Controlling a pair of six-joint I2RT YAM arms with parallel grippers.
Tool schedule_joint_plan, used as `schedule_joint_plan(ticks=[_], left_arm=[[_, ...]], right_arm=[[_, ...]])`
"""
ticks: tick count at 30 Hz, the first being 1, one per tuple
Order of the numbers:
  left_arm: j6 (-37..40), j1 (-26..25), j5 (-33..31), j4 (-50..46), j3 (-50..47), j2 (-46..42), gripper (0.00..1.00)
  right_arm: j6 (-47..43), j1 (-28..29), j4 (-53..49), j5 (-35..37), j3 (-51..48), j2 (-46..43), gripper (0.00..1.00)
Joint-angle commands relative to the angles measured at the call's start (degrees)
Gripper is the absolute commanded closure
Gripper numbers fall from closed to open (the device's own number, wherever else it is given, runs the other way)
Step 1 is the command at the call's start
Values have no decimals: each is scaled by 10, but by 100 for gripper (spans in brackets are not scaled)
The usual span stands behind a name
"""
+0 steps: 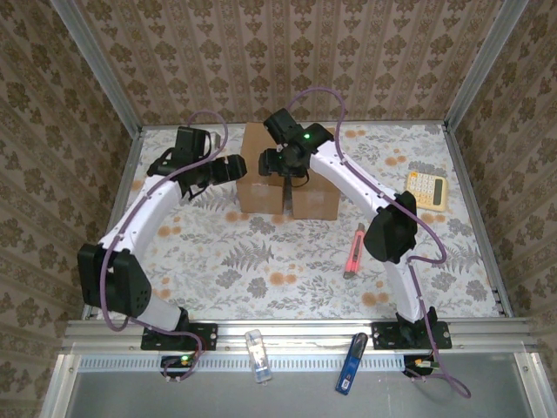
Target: Unpack the express box
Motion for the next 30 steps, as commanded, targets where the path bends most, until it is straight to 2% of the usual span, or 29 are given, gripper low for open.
schedule_joint_plan(ticks=[1,9,21,30], left_arm=[[7,4,22,24,31,12,15],[6,11,52,60,43,51,15],[-10,13,93,107,41,103,15],[-37,13,137,151,11,110,20]], right_arm=[[20,4,-10,32,-7,-2,30],[34,4,-1,29,-4,12,27],[40,6,-34,17,82,70,27],[44,6,-29,10,83,79,27]])
